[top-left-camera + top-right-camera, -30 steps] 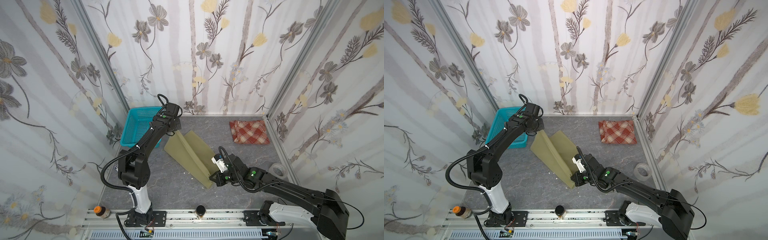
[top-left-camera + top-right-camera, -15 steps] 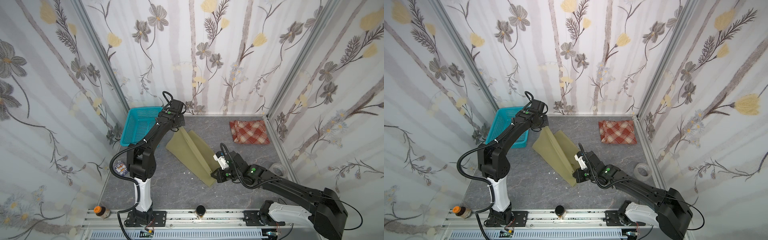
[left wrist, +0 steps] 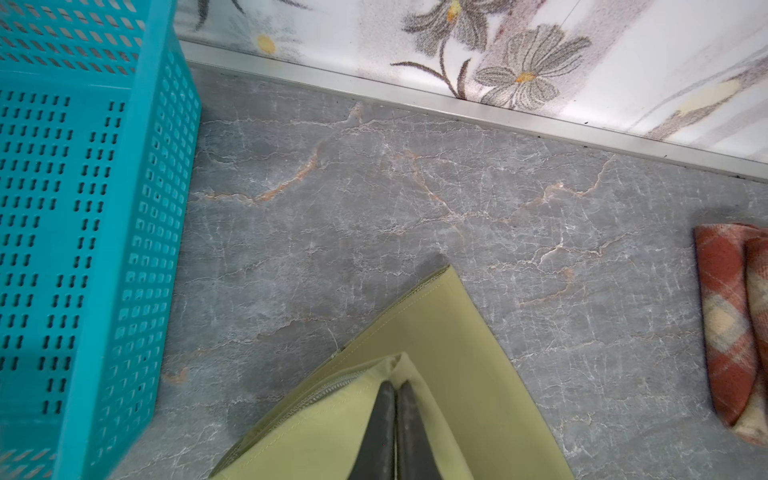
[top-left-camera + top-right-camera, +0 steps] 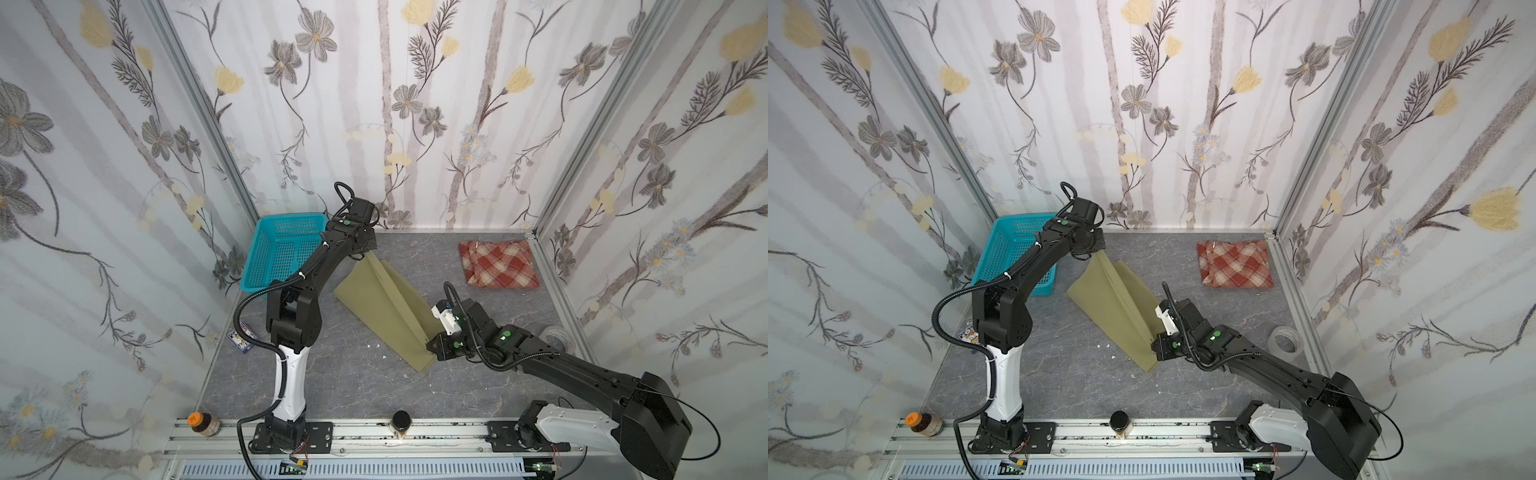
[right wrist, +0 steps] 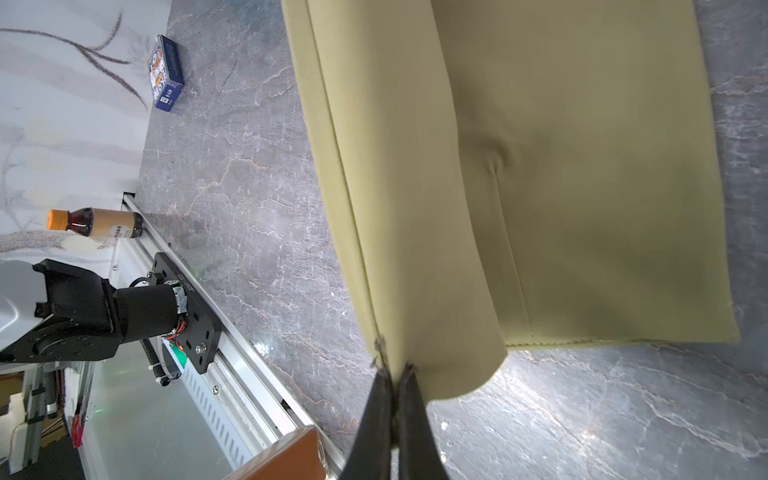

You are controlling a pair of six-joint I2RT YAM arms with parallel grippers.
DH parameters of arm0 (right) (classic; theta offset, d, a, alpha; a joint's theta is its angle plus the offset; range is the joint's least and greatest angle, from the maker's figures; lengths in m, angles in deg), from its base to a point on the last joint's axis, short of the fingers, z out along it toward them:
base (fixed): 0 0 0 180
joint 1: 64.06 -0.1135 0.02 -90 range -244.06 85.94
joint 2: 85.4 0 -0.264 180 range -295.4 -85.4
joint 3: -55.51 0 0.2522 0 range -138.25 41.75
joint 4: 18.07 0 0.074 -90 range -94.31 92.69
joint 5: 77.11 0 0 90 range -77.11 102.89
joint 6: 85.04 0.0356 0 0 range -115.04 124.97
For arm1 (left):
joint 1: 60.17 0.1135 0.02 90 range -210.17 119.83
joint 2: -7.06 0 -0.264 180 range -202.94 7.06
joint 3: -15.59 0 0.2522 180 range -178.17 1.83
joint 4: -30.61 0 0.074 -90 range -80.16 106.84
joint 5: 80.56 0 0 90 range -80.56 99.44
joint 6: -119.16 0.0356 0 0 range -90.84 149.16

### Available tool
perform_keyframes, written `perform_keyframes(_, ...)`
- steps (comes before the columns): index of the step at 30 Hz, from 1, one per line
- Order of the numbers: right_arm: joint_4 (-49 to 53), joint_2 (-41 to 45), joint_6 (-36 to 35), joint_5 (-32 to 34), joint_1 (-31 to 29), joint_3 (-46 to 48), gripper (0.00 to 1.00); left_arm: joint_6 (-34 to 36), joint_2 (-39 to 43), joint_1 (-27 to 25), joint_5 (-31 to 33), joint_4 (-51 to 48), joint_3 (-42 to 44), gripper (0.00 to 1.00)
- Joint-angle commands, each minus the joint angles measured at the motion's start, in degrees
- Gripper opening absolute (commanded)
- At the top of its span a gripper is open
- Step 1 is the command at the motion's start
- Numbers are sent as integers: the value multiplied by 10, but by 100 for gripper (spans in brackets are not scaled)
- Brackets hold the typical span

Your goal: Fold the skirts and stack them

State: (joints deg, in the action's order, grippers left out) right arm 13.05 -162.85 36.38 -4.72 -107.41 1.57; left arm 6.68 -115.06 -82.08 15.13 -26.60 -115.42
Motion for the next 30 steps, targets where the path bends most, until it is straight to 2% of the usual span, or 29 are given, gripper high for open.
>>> perform_keyframes(1, 11, -7, -7, -11, 2, -3, 0, 1, -18, -1, 14, 19, -21, 0)
perform_keyframes(30, 4, -44, 3, -11, 39, 2, 0, 8, -123, -11, -7, 20, -119, 0)
